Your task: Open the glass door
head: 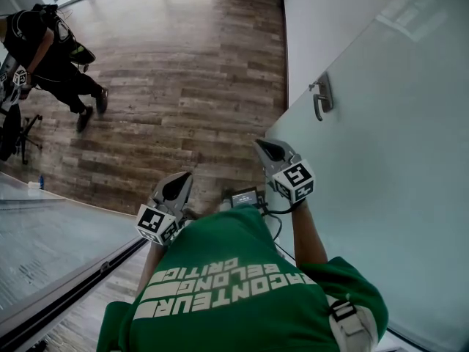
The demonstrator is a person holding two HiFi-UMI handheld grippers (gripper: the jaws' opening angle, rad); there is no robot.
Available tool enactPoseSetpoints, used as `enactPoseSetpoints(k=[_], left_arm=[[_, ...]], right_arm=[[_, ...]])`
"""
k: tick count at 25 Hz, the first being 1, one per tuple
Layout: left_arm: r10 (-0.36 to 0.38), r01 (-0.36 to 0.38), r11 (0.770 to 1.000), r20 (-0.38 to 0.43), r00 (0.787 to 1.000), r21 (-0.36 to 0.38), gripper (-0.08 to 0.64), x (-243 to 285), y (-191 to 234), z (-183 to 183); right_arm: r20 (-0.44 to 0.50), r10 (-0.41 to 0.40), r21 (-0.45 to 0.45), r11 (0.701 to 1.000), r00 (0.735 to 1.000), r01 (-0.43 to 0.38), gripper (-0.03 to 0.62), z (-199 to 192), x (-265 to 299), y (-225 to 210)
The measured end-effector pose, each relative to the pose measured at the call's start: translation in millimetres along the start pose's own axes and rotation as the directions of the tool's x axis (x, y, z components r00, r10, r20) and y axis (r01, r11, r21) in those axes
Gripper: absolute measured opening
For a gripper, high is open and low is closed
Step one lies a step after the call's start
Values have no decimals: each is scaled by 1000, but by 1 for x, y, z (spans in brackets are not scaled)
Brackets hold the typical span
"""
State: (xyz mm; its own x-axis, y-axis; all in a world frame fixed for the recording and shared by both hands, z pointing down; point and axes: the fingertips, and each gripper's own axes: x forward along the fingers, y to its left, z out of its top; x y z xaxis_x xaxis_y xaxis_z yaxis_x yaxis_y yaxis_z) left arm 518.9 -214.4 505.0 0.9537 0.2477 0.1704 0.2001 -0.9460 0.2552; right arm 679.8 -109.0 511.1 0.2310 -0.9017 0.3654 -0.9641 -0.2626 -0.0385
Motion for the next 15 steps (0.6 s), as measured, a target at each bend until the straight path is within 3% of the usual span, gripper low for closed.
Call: enactPoseSetpoints(k=[15], left_arm=[[-8, 8, 1000, -10, 1000, 2, 11, 7, -6, -4]], right_arm=[[12, 4, 30, 1000, 1000, -4, -6, 1, 5, -5]])
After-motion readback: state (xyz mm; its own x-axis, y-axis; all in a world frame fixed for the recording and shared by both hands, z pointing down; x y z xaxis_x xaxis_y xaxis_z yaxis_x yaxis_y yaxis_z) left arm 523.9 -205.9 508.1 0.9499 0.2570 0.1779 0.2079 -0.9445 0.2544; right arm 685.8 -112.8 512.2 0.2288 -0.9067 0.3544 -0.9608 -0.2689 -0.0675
